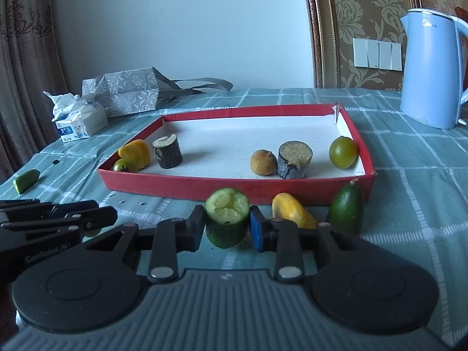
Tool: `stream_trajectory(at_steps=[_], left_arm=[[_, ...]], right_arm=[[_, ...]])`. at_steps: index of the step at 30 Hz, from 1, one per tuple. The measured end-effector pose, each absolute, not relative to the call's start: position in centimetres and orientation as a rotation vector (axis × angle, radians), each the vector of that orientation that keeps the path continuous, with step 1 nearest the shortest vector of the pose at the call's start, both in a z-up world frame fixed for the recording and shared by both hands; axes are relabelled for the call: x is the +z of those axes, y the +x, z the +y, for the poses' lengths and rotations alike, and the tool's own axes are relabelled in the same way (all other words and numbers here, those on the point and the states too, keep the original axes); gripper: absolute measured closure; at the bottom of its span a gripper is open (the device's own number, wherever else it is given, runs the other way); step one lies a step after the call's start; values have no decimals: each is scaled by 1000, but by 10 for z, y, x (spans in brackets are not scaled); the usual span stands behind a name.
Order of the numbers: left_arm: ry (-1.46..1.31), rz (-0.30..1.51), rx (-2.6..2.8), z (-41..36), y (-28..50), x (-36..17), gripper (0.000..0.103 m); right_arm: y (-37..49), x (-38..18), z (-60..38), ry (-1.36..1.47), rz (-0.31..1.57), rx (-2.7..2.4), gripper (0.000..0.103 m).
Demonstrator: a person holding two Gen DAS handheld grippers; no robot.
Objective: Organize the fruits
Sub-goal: 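Grasp green cucumber piece with right tool while left tool holds tan fruit, then lower tan fruit into tray and open left tool while right tool holds cucumber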
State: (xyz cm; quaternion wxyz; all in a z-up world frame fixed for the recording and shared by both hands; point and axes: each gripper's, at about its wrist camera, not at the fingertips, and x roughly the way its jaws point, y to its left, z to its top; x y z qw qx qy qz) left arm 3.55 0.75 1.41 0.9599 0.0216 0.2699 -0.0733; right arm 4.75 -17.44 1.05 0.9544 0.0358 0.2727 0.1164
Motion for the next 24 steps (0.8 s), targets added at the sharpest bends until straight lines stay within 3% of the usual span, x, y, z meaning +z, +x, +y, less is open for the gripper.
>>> stream_trajectory(at_steps=[24], left_arm=[[136, 448, -62, -11, 61, 57, 80]], right_arm=[[13, 7, -178, 114, 515, 263, 72]])
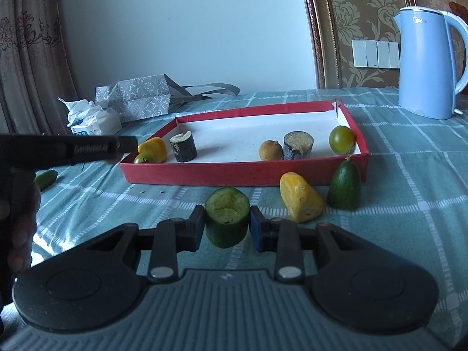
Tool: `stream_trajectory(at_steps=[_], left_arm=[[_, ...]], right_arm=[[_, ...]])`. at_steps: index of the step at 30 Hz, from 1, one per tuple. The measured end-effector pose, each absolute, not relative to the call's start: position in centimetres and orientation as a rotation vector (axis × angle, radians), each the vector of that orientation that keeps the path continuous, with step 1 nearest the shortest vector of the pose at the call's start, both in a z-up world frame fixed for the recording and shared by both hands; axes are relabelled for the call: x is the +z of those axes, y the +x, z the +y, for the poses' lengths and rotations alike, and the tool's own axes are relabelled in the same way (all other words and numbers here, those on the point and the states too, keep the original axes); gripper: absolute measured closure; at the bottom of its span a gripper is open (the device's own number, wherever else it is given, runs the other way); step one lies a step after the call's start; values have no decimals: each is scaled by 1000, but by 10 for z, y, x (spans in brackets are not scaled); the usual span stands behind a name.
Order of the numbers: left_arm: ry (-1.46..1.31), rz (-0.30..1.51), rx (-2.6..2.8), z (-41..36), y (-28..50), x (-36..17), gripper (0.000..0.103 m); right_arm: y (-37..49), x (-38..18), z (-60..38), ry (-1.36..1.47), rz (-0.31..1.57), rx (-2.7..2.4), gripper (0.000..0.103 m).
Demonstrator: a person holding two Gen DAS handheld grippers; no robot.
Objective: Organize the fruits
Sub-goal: 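Lower tan fruit into tray and open left tool while right tool holds cucumber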
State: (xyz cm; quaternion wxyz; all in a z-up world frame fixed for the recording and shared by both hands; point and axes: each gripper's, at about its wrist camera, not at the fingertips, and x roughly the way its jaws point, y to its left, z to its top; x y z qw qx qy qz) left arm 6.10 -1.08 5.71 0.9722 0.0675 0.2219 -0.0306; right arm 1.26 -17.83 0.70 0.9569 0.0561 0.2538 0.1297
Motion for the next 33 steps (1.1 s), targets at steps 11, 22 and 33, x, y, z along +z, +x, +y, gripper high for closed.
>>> stream_trajectory(at_steps=[11, 22, 33], left_arm=[[161, 436, -51, -31, 79, 64, 80], [162, 461, -56, -49, 111, 60, 80], [147, 494, -74, -55, 152, 52, 80]], right_arm=[[11, 6, -185, 153, 507, 270, 72], [13, 4, -189, 187, 520, 279, 72], [19, 2, -191, 213, 537, 290, 72]])
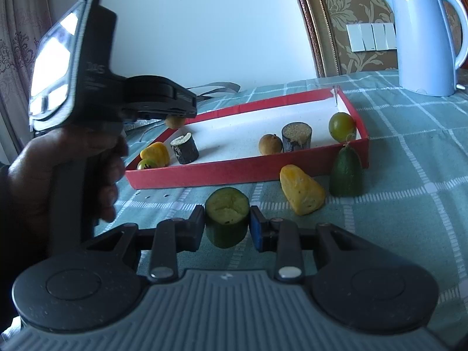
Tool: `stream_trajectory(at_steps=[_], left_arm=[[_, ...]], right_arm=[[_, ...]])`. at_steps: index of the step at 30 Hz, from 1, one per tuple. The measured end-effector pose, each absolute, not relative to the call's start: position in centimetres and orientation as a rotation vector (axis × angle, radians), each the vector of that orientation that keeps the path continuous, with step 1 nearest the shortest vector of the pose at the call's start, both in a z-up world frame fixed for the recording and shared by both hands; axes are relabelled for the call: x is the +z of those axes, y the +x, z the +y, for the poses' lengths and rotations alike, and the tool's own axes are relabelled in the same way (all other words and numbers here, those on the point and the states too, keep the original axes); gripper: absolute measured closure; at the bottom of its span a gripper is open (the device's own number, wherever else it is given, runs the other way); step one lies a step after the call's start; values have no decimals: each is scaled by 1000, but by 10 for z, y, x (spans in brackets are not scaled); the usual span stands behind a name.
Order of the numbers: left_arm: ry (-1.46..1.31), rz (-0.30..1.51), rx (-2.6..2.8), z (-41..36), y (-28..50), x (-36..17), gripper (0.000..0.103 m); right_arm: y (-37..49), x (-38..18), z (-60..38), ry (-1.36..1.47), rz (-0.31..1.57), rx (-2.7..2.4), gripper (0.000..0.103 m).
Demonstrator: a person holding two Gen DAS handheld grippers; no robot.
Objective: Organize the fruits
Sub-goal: 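Lower tan fruit into tray and open left tool while right tool holds cucumber, then carry the cucumber piece into the tray and open the right tool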
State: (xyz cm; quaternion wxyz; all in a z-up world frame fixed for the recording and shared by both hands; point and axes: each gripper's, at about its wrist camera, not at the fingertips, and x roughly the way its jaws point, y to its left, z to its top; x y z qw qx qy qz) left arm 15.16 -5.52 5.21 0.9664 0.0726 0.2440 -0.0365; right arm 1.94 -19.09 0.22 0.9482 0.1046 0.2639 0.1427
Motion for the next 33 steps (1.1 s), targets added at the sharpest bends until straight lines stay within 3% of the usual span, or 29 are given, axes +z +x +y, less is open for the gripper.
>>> stream_trajectory(at_steps=[3, 4, 6, 7, 8, 16, 22, 33], left_arm=[[134, 510, -59, -56, 161, 46, 77], [132, 515, -53, -56, 164, 44, 72], [124, 530, -60, -56, 168, 42, 51], [119, 524, -55, -55, 168, 41, 32], [114, 508, -41, -53, 168, 40, 22], [96, 485, -36, -40, 154, 46, 21], [48, 474, -52, -10, 101, 56, 21], [4, 515, -67, 15, 44, 25, 21]], right_arm=[[20, 2, -191, 217, 541, 292, 72], [20, 1, -191, 218, 542, 292, 72], [22, 1, -191, 221, 545, 293, 72], [22, 1, -191, 222, 547, 293, 72], [23, 1, -192, 227, 546, 293, 72], [24, 0, -193, 230, 549, 296, 72], [23, 0, -193, 230, 546, 293, 72], [21, 1, -187, 194, 546, 285, 72]])
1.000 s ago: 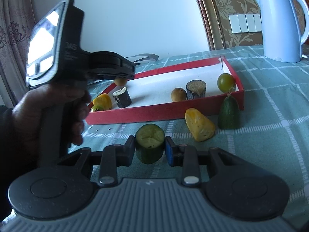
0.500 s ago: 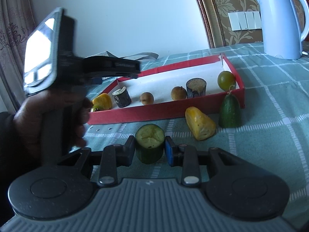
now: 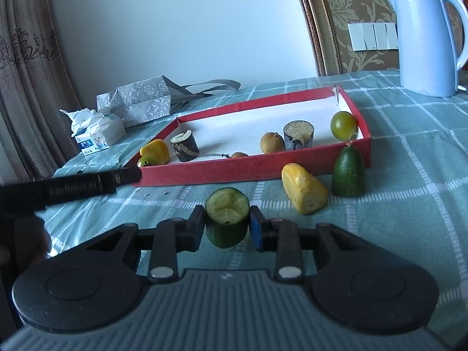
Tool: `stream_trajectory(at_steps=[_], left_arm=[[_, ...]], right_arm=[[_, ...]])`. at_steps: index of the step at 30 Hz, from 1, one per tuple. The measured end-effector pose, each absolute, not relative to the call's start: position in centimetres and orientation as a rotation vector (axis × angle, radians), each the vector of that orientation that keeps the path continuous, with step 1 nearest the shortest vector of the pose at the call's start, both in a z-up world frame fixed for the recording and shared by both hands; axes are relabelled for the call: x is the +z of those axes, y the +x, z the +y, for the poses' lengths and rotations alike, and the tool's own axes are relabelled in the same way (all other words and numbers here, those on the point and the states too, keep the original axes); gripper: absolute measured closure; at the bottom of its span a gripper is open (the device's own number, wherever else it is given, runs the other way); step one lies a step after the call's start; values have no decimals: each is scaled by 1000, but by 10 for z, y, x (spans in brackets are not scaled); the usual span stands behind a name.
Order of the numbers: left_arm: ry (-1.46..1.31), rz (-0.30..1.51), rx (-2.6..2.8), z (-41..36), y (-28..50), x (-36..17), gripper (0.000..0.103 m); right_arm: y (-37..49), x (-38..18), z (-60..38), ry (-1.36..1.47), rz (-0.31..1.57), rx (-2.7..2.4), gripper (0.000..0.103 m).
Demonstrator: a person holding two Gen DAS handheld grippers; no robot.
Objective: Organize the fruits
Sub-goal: 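Carry the cucumber piece into the tray and open the right tool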
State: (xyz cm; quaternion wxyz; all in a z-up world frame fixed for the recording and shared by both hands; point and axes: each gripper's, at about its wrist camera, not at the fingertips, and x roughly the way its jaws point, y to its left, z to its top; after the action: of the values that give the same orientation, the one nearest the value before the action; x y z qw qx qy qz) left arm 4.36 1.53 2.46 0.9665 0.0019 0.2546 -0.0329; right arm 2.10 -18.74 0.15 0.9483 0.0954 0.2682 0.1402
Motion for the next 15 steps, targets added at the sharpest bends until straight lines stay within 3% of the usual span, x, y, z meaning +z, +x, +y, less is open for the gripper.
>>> stream_trajectory(at_steps=[15], left_arm=[[-22, 603, -75, 20, 58, 0, 21]], right_arm=[[17, 4, -178, 136, 534, 266, 72]])
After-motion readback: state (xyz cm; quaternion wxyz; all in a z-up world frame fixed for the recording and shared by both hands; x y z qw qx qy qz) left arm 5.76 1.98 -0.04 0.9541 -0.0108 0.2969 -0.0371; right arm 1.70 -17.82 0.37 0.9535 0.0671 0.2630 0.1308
